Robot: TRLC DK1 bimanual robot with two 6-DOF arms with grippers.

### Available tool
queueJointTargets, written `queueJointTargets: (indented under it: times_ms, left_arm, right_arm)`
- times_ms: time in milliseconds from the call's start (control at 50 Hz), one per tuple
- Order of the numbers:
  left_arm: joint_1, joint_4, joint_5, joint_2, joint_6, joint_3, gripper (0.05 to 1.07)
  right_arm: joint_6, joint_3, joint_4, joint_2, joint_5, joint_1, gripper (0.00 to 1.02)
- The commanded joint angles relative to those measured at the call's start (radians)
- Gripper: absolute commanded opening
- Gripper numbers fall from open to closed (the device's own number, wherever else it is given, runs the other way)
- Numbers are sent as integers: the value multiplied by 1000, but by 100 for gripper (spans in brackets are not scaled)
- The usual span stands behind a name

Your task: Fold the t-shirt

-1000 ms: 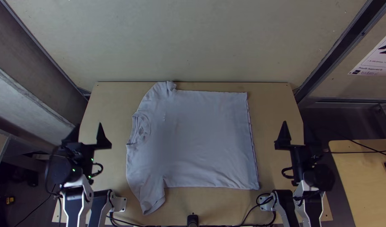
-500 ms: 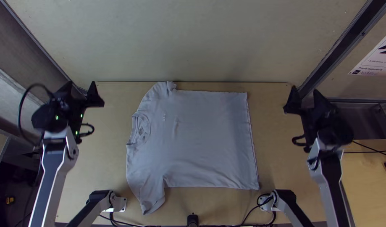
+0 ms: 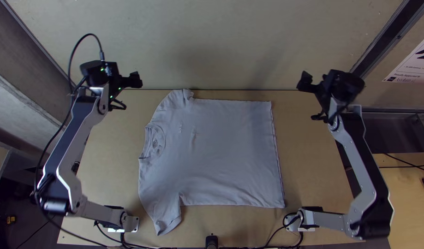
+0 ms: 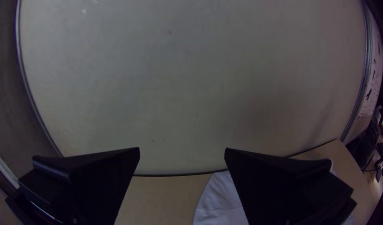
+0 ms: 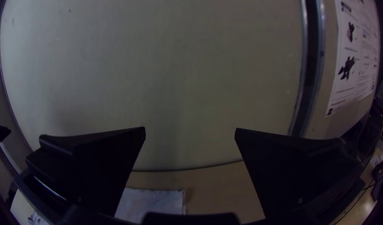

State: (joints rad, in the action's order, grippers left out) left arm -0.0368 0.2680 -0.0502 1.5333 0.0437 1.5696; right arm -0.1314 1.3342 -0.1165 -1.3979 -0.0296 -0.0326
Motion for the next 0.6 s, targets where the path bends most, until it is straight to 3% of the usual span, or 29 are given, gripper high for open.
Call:
queueJointTargets:
  times_ms: [0, 200, 360, 460, 580]
  left_arm:
    - [-21, 45, -8, 102, -33, 101, 103]
    - [-40, 155, -5, 301, -80, 257, 102]
    - [-49, 178, -4, 449, -91, 342, 101]
    - [-51, 208, -4, 551, -88, 422, 84]
    - [-51, 278, -4, 669, -87, 537, 81]
  right_arm:
    - [-34, 86, -41, -95, -1, -29, 98]
    - [-102, 260, -239, -302, 19, -53, 98]
    - [-157, 304, -252, -391, 37, -55, 98]
    - [-177, 309, -253, -420, 46, -55, 98]
    - [-192, 312, -255, -447, 54, -56, 98]
